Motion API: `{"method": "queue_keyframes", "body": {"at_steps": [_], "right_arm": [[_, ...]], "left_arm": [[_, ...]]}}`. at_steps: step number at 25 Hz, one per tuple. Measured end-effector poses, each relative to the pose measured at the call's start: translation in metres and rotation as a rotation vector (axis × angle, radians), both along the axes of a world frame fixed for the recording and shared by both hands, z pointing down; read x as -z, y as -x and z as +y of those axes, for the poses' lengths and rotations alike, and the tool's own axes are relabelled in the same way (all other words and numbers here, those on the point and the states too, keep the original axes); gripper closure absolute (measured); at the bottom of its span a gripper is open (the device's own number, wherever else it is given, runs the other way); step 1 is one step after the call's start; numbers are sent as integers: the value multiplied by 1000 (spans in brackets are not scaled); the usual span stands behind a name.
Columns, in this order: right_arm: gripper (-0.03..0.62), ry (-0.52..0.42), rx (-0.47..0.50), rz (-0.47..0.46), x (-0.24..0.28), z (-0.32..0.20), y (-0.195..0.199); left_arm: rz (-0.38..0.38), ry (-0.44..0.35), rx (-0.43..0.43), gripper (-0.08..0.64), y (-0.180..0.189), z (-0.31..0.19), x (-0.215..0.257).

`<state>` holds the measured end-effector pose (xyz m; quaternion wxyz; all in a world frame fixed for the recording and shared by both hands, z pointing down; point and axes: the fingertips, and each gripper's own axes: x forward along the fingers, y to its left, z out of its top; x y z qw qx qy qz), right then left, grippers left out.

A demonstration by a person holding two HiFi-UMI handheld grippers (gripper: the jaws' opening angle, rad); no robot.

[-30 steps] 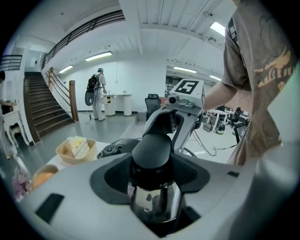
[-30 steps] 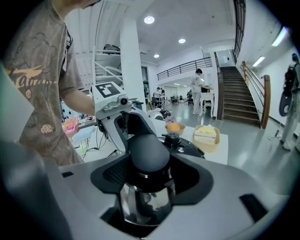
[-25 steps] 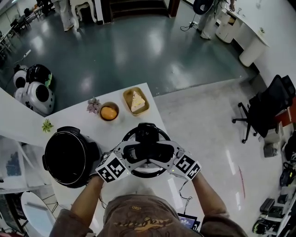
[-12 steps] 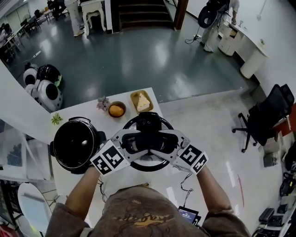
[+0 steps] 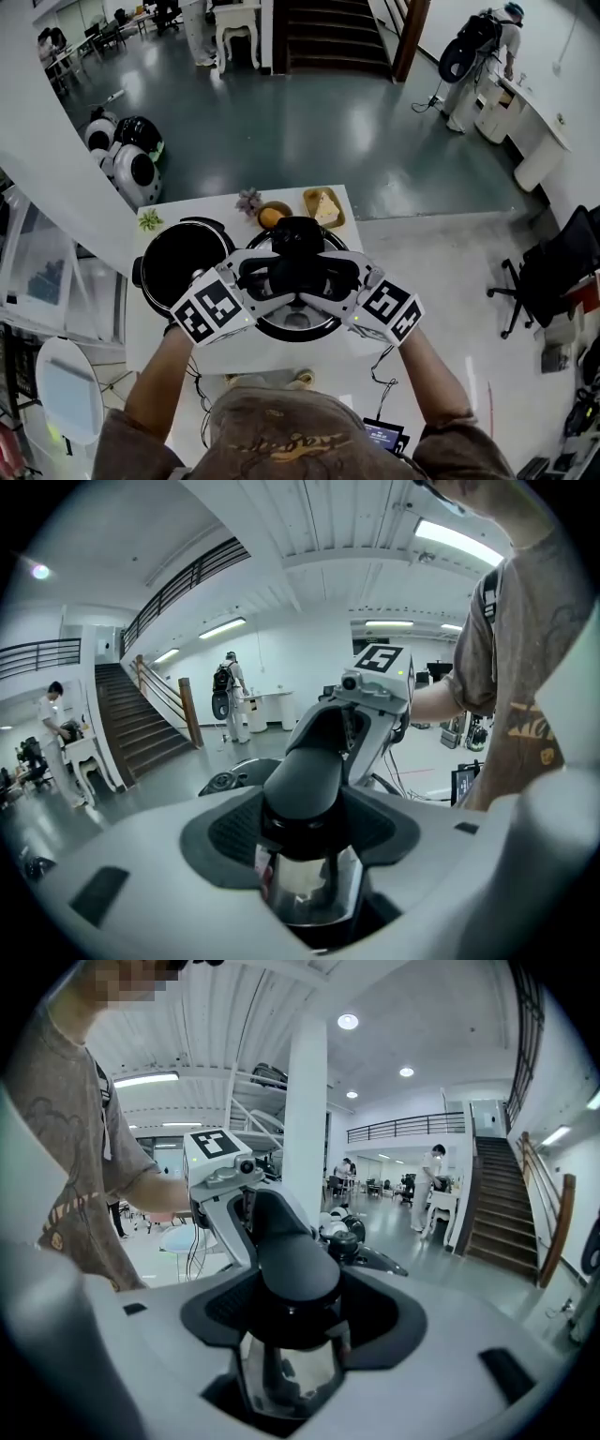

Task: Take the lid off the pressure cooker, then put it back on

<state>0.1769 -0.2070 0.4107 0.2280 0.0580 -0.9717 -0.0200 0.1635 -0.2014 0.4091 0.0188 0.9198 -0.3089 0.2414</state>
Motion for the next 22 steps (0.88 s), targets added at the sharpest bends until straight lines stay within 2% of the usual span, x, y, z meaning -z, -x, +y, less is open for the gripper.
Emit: {"method": "queue_keyframes", "body": {"at_steps": [4, 9, 14, 22], "right_arm": [[321, 2, 23, 0, 9, 15, 34], [321, -6, 5, -5, 20, 33, 80], [321, -6, -34, -8, 25, 49, 130], [321, -5, -157, -10, 19, 65, 189]], "left_arm": [[8, -8, 25, 299, 34, 16, 8], [2, -21, 8, 299, 81, 32, 19], [-2, -12, -31, 299, 132, 47, 23], [-8, -10, -148, 299, 191, 62, 17]]}}
